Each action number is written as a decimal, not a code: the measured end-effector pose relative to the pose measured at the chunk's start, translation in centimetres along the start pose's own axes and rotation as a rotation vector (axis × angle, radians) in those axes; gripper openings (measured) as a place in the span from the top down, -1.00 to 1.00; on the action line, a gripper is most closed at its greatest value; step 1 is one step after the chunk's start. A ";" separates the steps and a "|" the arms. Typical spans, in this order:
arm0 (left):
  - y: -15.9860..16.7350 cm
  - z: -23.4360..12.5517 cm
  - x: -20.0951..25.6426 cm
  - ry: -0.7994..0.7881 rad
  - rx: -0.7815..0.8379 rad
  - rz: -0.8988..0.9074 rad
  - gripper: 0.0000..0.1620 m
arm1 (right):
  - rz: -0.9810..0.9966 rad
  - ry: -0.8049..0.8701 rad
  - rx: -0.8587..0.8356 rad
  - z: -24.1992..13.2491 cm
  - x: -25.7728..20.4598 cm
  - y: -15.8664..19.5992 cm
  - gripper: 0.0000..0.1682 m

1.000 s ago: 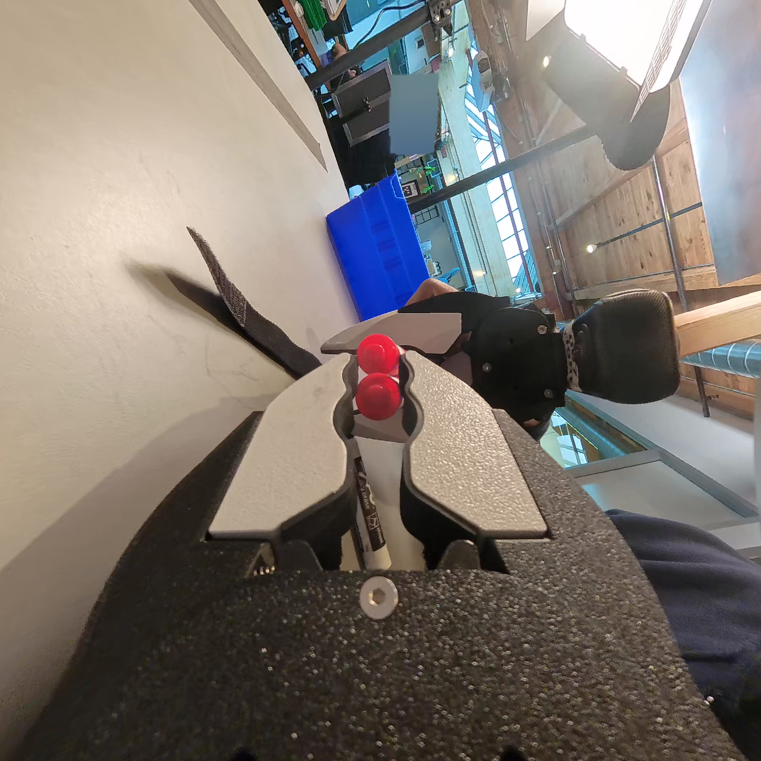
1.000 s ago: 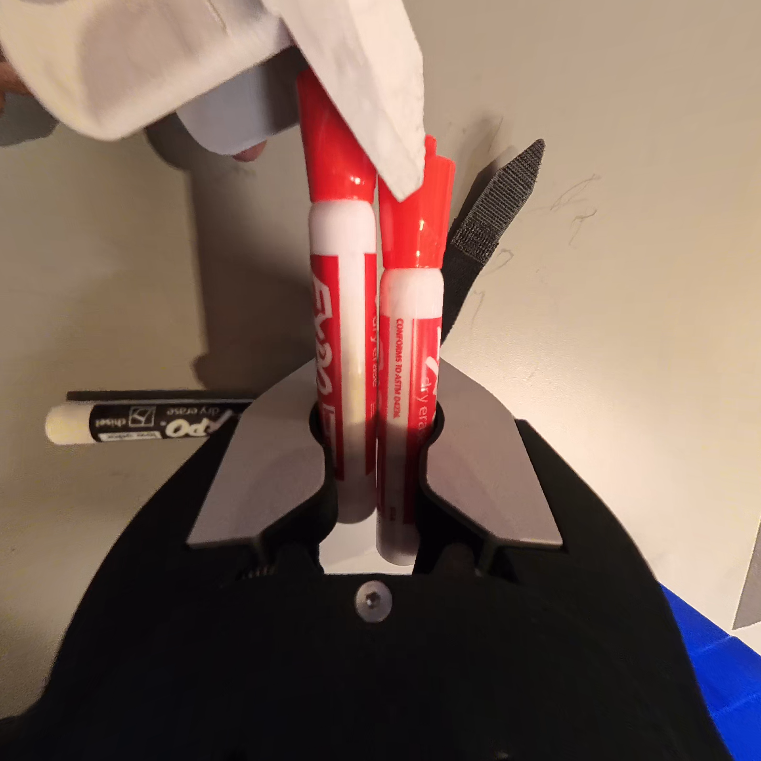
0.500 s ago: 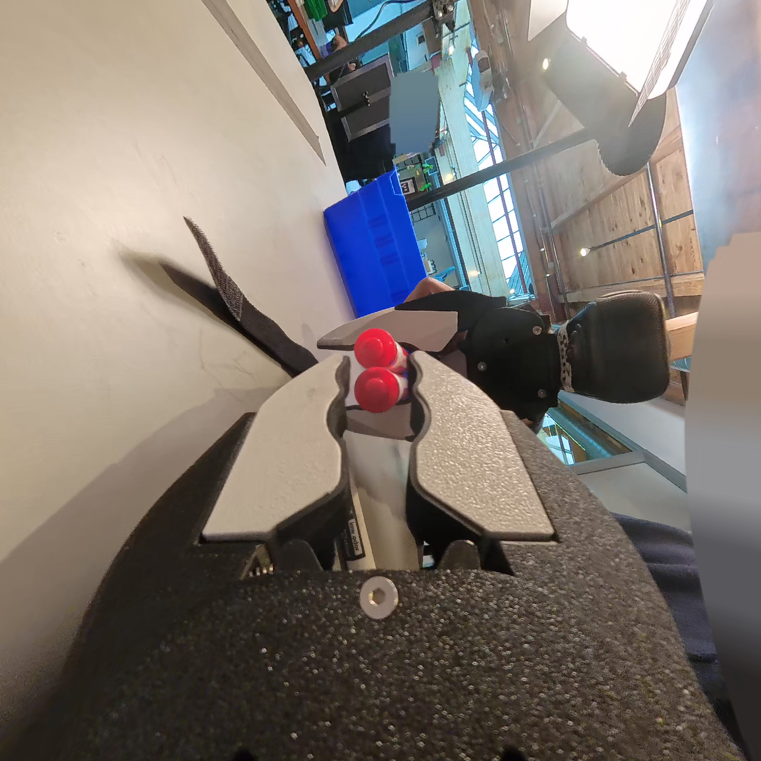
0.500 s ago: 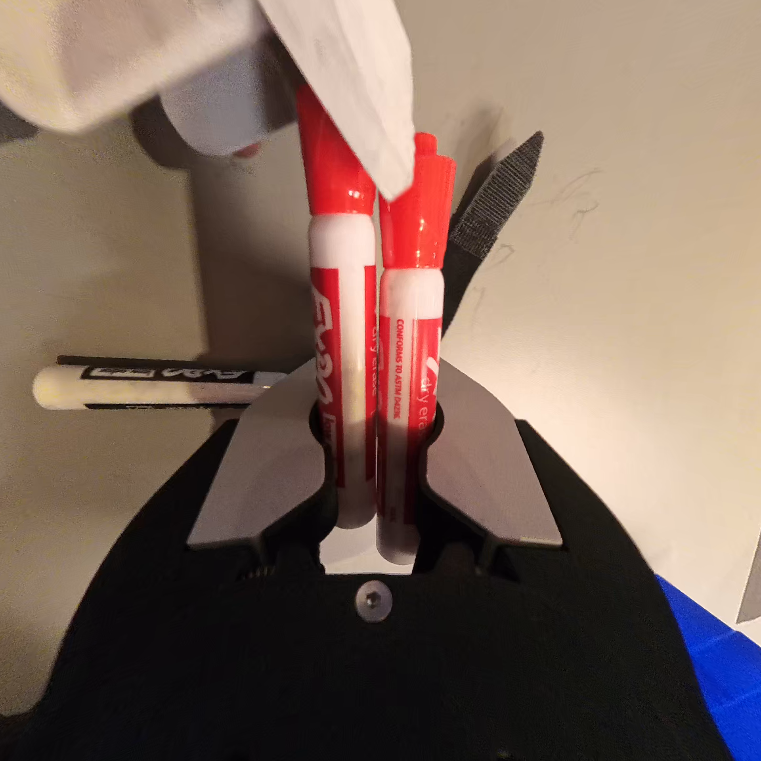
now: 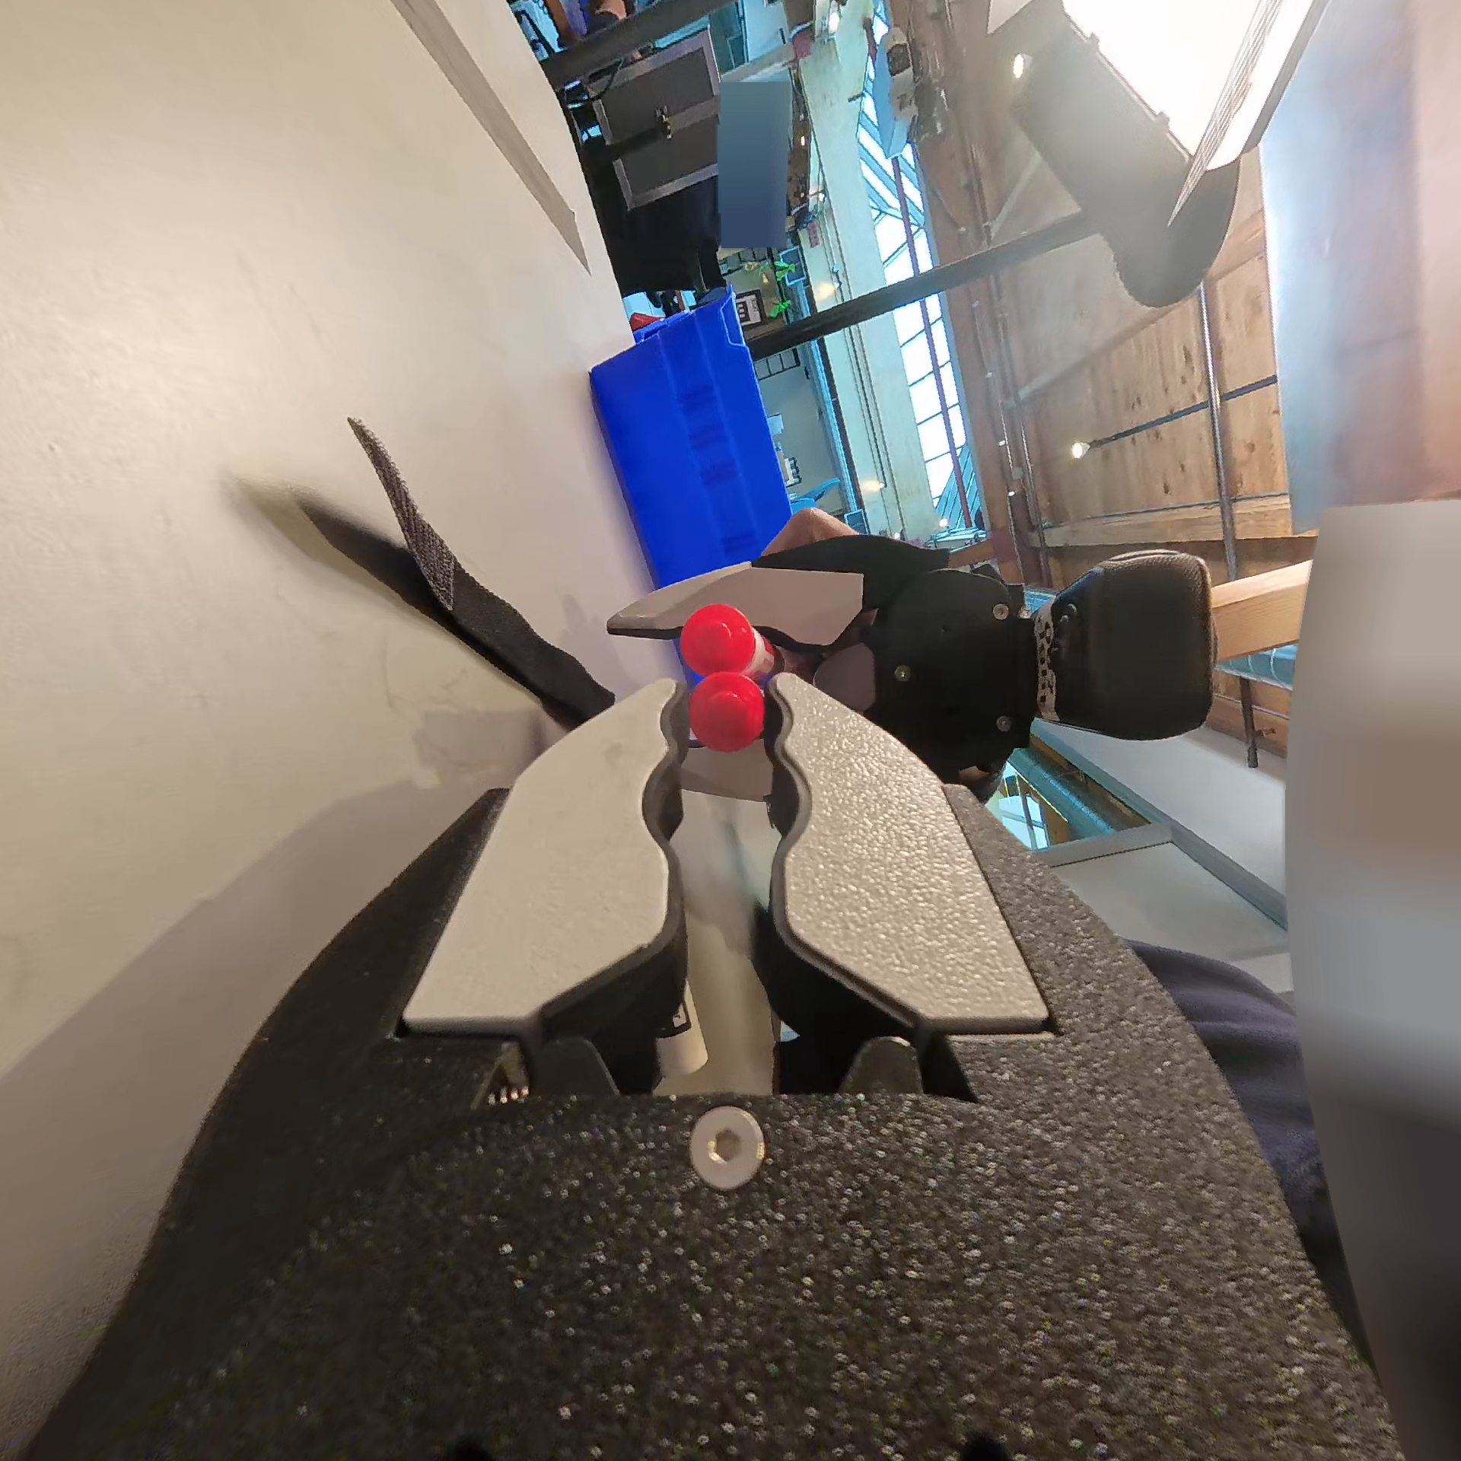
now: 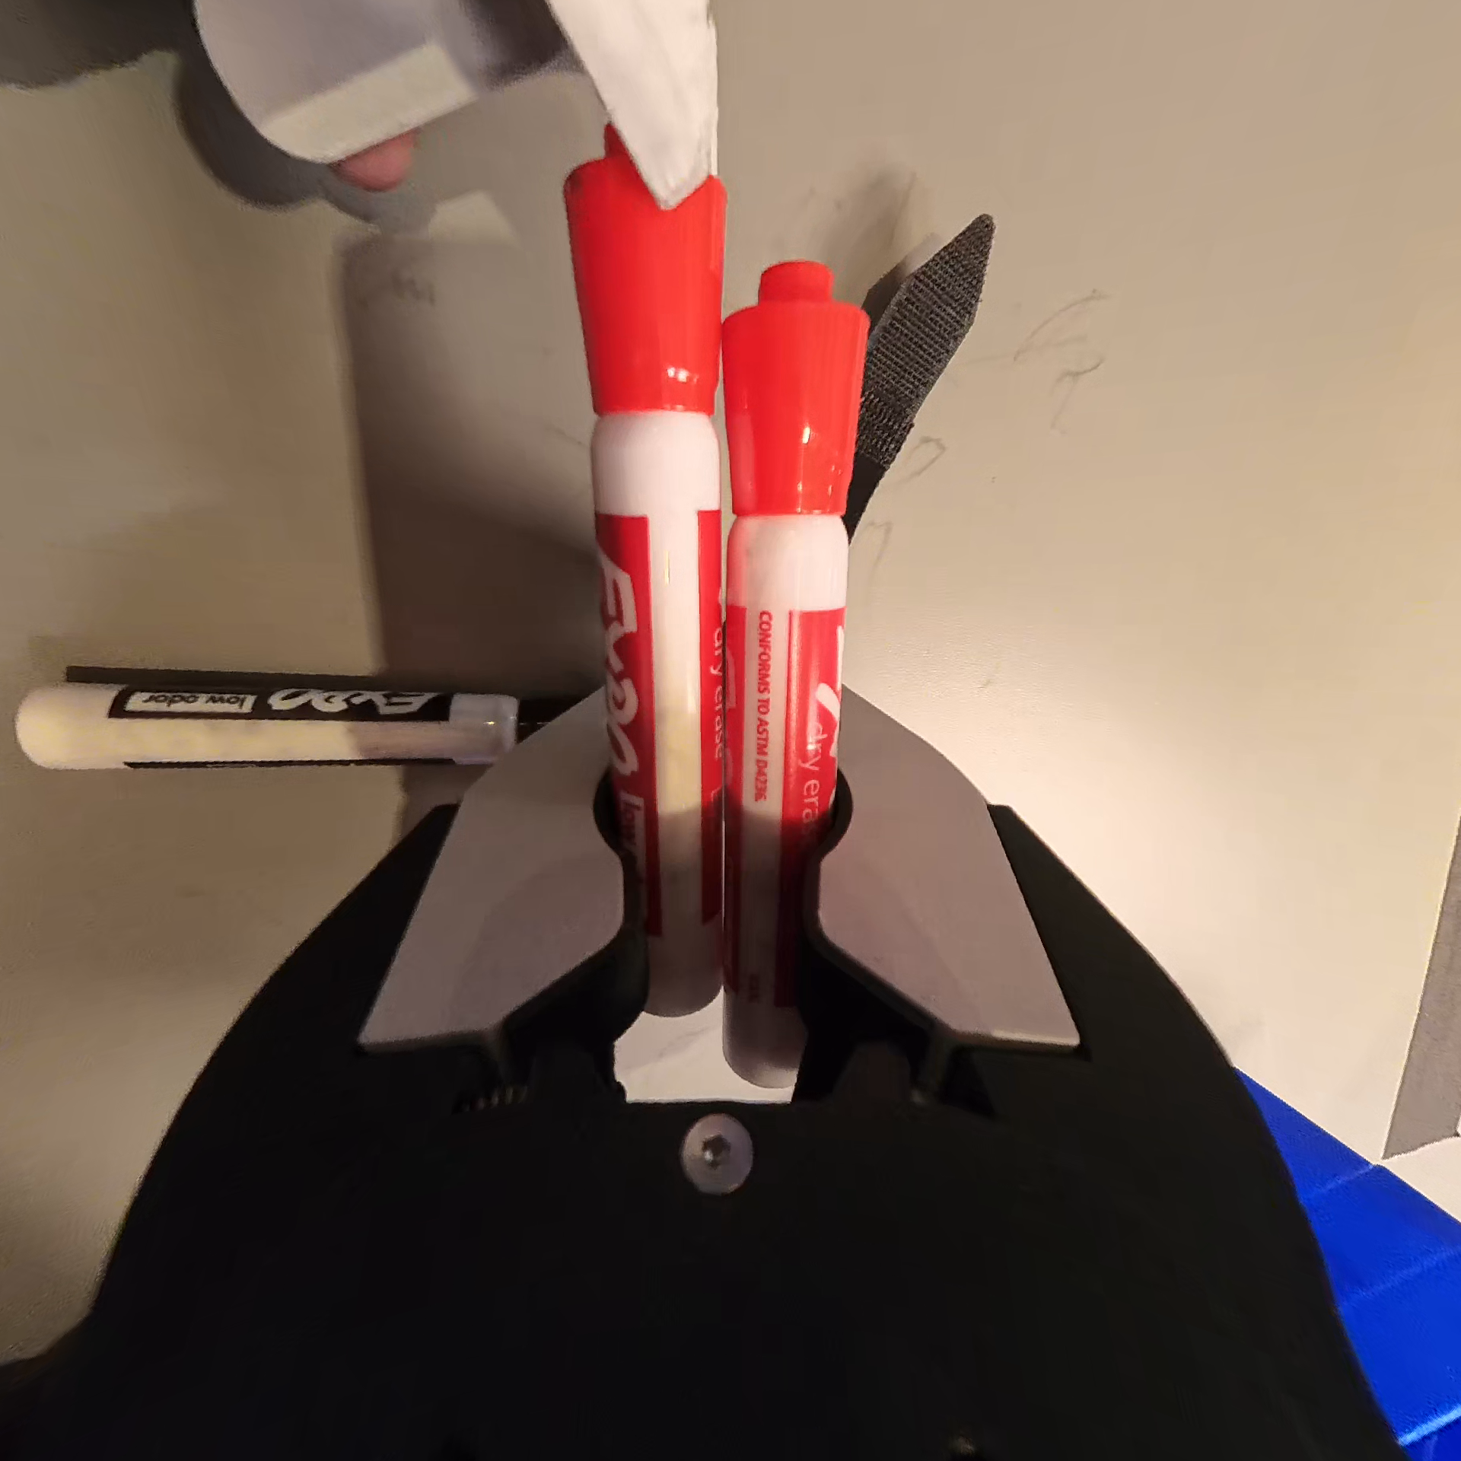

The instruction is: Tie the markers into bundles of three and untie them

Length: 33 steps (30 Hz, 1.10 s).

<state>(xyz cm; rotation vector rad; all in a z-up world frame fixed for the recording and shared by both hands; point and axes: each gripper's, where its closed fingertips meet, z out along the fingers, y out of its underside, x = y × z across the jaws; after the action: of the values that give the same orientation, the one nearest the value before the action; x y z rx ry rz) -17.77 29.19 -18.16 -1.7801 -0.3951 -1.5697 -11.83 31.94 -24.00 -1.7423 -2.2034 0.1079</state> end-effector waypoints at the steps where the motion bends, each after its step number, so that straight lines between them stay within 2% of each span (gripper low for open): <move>1: 0.0 0.0 0.0 -0.001 0.003 -0.001 0.78 | -0.001 -0.001 -0.004 0.0 0.0 0.0 0.49; 33: 0.9 0.9 0.2 -0.001 0.064 -0.012 0.78 | -0.015 -0.002 -0.025 0.0 -0.3 0.1 0.51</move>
<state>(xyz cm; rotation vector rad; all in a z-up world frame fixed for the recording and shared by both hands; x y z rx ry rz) -16.50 29.16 -18.23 -1.7328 -0.4518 -1.5480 -11.66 31.74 -24.14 -1.7389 -2.2285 0.0784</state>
